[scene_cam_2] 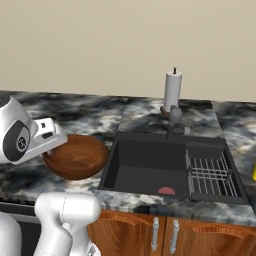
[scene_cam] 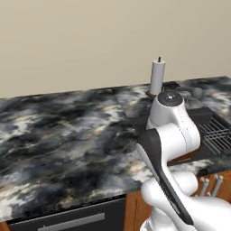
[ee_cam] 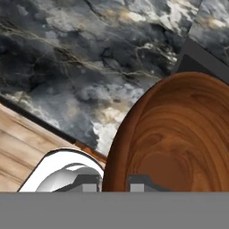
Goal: Pick the cup and bowl from the counter and place them on the counter next to the sink.
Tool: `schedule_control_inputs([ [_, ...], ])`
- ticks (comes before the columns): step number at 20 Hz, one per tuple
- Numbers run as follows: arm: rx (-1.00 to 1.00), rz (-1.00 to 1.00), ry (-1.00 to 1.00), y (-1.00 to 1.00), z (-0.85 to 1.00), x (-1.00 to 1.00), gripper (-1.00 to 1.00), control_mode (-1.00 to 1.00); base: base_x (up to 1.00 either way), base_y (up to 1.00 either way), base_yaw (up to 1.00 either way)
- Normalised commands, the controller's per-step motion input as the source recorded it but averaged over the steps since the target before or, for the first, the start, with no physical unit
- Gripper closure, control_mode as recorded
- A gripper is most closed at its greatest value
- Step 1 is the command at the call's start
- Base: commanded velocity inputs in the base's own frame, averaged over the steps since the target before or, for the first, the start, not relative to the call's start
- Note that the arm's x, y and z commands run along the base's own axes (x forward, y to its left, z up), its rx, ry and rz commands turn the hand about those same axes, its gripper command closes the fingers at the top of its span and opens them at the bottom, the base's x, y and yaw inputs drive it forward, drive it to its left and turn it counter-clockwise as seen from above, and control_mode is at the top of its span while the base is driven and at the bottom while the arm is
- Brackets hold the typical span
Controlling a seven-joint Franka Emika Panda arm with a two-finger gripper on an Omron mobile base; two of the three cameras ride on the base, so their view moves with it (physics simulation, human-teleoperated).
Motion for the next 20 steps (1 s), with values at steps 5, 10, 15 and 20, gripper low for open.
schedule_control_inputs([
  [5,0.00,0.00,0.00,0.00,0.00,0.00,1.00,1.00,0.14,0.00,0.00],
  [10,0.00,0.00,0.00,0.00,0.00,0.00,1.00,1.00,0.00,0.00,0.00],
  [15,0.00,0.00,0.00,0.00,0.00,0.00,1.00,1.00,0.00,0.00,0.00],
  [20,0.00,0.00,0.00,0.00,0.00,0.00,1.00,-1.00,0.00,0.00,0.00],
])
